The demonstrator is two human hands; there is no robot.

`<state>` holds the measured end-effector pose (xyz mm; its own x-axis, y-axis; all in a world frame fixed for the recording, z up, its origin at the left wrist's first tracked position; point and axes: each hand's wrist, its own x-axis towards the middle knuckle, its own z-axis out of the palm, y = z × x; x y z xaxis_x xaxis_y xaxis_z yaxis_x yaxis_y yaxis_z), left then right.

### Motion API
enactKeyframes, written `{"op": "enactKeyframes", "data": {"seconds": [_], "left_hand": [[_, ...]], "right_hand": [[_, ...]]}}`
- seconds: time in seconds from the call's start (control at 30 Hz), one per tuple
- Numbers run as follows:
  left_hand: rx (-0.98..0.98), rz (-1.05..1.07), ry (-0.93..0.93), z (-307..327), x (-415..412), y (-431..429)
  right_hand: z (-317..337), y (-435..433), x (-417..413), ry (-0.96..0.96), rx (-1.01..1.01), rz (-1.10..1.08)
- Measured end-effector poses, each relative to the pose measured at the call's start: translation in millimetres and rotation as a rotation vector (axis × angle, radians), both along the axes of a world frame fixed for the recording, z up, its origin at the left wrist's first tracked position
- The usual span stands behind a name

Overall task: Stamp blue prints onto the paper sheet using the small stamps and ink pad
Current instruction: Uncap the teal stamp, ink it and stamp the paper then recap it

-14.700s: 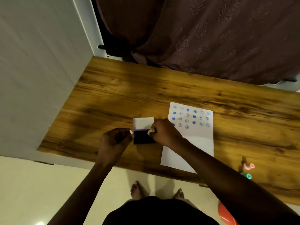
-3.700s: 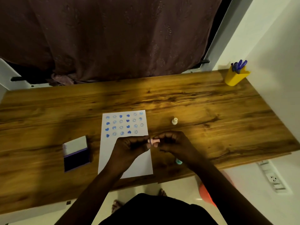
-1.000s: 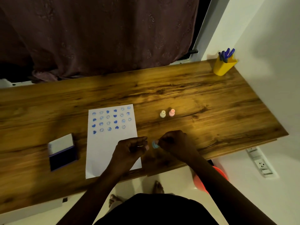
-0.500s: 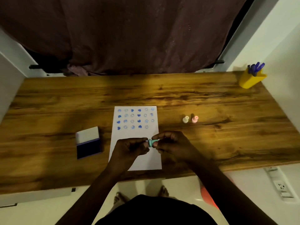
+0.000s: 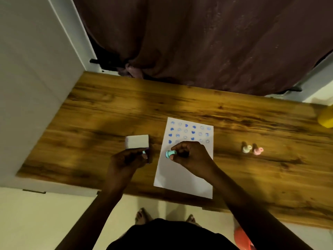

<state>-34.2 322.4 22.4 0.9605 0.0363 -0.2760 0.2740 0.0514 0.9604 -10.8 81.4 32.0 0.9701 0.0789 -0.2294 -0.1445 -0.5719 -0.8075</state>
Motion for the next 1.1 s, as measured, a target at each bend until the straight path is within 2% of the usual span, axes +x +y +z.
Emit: {"op": "enactKeyframes", "data": {"seconds": [0.2, 0.4, 0.57, 0.87, 1.1], "left_hand": [[-0.002, 0.062, -0.021, -3, -6, 54], [-0.056, 0.124, 0.018, -9, -7, 81], [-0.083, 0.110, 0.018, -14, -4, 93], [-0.095, 0.093, 0.040, -25, 7, 94], [-0.076, 0.057, 0.055, -30, 16, 91]], "right_hand": [[-14, 53, 17, -0.085, -0.236, 0.226], [-24, 93, 31, -0.076, -0.449, 0.391], [-30, 106, 34, -0.052, -0.550, 0.417], [-36, 122, 34, -0.058, -0.615, 0.409], [-49, 133, 33, 0.031, -0.720, 0.471]]}}
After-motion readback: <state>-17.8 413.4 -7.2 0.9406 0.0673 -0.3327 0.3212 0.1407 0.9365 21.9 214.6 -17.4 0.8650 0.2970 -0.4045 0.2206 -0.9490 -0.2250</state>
